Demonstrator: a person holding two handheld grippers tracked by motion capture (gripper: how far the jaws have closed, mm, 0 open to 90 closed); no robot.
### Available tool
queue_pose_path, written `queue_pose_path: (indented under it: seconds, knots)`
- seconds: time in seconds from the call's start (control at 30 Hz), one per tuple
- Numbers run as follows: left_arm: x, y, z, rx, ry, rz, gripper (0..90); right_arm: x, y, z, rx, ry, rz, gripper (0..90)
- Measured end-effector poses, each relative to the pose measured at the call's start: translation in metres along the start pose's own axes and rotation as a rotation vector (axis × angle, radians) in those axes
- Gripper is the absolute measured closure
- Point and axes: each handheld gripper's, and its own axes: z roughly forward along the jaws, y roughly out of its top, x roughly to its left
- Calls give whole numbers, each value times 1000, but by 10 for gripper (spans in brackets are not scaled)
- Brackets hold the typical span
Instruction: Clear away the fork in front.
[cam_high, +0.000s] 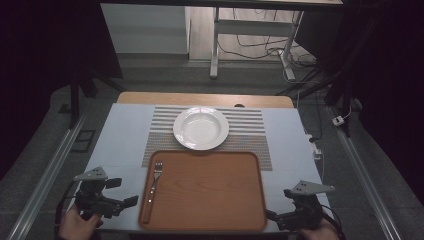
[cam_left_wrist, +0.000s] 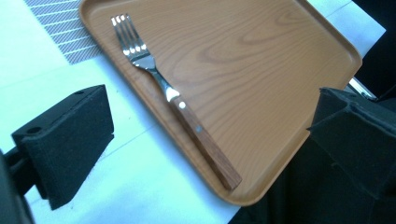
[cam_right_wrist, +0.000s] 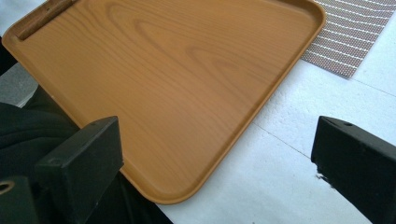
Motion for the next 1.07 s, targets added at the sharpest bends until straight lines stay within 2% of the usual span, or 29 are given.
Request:
queue_pose_path:
  seconds: [0.33, 0.6, 0.8, 0.9, 1.07]
  knots:
    - [5, -15, -16, -30, 23, -28, 0, 0, 0, 0, 1, -2, 2, 22]
    - [9, -28, -24, -26, 35, -53, 0, 0, 0, 1, 2, -6, 3, 22]
    - [10, -33, -26, 8, 65, -57, 0, 0, 1, 1, 3, -7, 6, 22]
    - [9, -35, -26, 50, 85, -60, 0, 0, 1, 1, 2, -5, 10, 22]
    - [10, -35, -26, 64, 82, -67, 0, 0, 0, 1, 5, -5, 4, 22]
